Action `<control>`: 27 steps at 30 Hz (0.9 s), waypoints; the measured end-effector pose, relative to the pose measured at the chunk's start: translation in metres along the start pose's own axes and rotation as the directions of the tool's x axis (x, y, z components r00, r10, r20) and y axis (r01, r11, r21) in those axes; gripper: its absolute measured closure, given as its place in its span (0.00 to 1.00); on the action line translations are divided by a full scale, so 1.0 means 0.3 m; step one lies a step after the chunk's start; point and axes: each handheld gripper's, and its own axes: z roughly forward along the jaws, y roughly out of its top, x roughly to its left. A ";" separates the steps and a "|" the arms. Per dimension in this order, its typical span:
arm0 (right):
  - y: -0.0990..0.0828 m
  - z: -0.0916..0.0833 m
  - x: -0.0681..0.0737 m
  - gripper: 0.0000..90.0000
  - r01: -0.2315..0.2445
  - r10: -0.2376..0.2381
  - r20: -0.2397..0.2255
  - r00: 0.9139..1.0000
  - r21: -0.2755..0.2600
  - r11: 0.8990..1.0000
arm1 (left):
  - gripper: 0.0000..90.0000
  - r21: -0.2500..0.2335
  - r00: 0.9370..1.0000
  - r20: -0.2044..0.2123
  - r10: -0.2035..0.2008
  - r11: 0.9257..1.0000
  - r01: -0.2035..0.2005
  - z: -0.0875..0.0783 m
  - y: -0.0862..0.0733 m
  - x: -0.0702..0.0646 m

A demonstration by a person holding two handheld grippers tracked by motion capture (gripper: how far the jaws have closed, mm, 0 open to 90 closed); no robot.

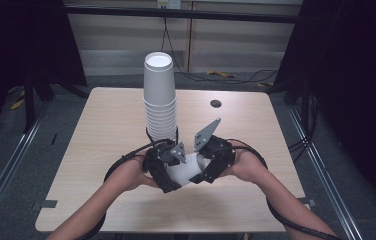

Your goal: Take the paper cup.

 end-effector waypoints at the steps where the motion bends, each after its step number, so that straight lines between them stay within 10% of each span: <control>1: 0.000 0.000 0.000 0.29 0.000 0.000 0.000 1.000 0.000 1.000 | 0.13 0.000 1.000 0.000 0.000 1.000 0.000 0.000 0.000 0.000; 11: -0.023 -0.003 -0.004 0.28 -0.024 0.024 0.004 1.000 -0.023 0.999 | 0.04 -0.089 0.999 0.005 -0.043 0.995 0.044 -0.026 -0.026 0.013; 27: -0.080 -0.028 -0.016 0.28 -0.073 0.072 -0.005 0.997 -0.115 0.991 | 0.01 -0.256 0.990 0.035 -0.135 0.956 0.140 -0.018 -0.118 0.023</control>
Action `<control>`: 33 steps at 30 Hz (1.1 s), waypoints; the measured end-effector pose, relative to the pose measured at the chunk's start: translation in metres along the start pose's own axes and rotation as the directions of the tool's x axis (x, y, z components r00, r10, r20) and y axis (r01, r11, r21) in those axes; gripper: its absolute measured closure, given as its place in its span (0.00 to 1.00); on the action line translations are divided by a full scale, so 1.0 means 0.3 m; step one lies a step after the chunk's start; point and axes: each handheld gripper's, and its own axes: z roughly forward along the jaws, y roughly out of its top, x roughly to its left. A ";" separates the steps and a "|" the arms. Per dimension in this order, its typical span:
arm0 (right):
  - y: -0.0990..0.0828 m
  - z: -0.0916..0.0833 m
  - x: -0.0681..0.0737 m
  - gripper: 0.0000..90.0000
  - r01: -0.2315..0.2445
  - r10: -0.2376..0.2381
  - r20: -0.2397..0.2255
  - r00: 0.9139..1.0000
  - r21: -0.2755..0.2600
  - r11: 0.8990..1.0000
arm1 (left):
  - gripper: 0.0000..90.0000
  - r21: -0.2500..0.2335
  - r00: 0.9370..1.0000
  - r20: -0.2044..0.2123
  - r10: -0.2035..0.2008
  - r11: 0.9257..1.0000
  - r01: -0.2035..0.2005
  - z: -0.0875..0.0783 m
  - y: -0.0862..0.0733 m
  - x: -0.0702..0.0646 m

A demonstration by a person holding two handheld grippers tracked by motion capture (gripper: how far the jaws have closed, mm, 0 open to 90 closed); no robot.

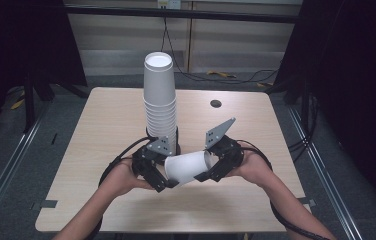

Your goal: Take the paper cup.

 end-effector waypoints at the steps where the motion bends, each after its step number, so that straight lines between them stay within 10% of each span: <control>1: 0.000 0.000 0.000 0.28 0.000 0.000 0.000 1.000 0.000 1.000 | 0.01 0.000 1.000 0.000 0.000 1.000 0.000 0.000 0.000 0.000; 33: -0.022 -0.013 -0.008 0.27 -0.041 0.035 -0.065 0.997 -0.106 0.993 | 0.09 -0.165 0.998 0.051 -0.034 0.985 0.042 0.041 -0.062 -0.009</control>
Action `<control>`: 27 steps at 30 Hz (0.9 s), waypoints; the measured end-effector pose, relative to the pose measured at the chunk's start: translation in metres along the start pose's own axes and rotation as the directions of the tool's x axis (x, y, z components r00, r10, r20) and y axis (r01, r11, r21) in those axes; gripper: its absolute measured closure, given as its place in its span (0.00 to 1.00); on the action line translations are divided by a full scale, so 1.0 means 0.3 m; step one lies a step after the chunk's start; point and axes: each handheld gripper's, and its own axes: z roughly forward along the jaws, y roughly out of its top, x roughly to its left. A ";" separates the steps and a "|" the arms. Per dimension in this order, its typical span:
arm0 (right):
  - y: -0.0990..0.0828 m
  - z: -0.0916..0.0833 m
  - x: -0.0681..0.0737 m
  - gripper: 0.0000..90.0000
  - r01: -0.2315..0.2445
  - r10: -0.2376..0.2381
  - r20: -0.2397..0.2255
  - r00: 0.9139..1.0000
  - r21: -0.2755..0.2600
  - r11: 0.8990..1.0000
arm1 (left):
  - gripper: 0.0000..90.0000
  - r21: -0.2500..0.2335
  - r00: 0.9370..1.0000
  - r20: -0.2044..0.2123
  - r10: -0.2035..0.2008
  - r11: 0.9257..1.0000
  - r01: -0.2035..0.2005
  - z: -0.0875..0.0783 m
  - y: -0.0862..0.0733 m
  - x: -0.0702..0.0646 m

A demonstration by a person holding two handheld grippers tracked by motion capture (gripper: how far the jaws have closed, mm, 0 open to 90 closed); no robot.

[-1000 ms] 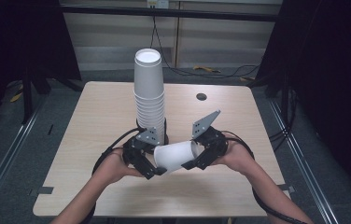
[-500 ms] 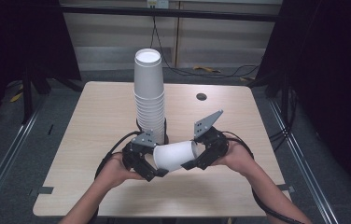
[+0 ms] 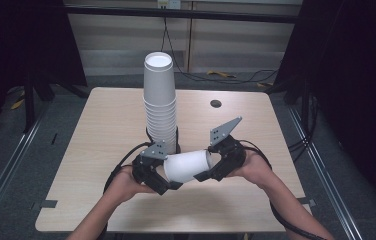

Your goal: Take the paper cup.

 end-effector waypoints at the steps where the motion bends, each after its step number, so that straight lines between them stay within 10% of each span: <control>1: -0.001 -0.002 -0.001 0.27 -0.001 0.001 -0.001 1.000 -0.004 1.000 | 0.10 -0.003 1.000 0.004 0.002 1.000 -0.002 -0.002 0.000 0.001; 27: 0.022 0.014 0.022 0.17 0.098 -0.103 0.060 0.993 0.083 0.992 | 0.14 0.140 0.999 -0.013 0.037 0.990 -0.035 -0.022 0.034 -0.009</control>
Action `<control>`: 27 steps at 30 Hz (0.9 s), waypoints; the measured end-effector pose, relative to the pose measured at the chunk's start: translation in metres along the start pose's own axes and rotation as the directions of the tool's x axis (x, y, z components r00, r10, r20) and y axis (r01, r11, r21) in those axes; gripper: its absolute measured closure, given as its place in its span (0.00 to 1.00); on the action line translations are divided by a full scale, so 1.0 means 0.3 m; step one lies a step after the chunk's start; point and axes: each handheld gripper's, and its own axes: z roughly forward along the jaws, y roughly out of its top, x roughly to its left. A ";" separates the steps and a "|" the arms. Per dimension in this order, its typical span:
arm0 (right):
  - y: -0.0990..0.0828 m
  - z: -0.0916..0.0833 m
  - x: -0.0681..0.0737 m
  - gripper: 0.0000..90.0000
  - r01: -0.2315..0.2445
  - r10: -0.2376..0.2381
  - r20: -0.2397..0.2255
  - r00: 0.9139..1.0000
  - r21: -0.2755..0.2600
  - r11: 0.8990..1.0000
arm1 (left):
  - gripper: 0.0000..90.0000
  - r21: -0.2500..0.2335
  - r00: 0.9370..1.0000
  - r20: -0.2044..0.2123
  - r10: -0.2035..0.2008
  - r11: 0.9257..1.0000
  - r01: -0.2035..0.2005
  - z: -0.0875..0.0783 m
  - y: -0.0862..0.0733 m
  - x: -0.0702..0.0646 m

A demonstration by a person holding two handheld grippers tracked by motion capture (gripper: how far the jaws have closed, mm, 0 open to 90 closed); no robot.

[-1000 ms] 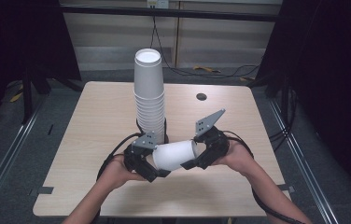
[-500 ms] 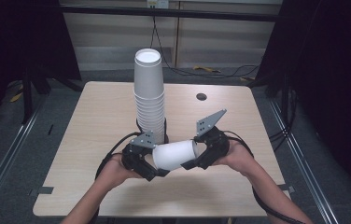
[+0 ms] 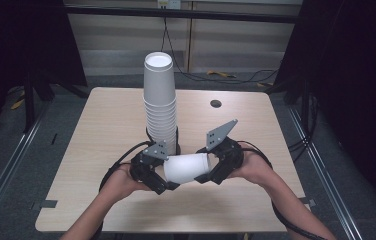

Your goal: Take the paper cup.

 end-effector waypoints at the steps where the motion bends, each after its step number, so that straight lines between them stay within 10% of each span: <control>1: 0.001 -0.001 0.001 0.16 0.007 -0.007 0.000 1.000 0.009 1.000 | 0.14 0.009 1.000 -0.005 0.000 1.000 0.000 0.001 0.003 -0.001; 18: 0.048 0.014 0.020 0.15 0.076 -0.079 0.006 0.997 0.207 0.975 | 0.14 0.138 0.998 -0.019 0.054 0.989 -0.051 0.018 0.049 -0.016; 27: 0.046 0.028 0.014 0.15 0.075 -0.079 0.007 0.997 0.220 0.973 | 0.14 0.154 0.998 -0.010 0.055 0.987 -0.053 0.021 0.055 -0.015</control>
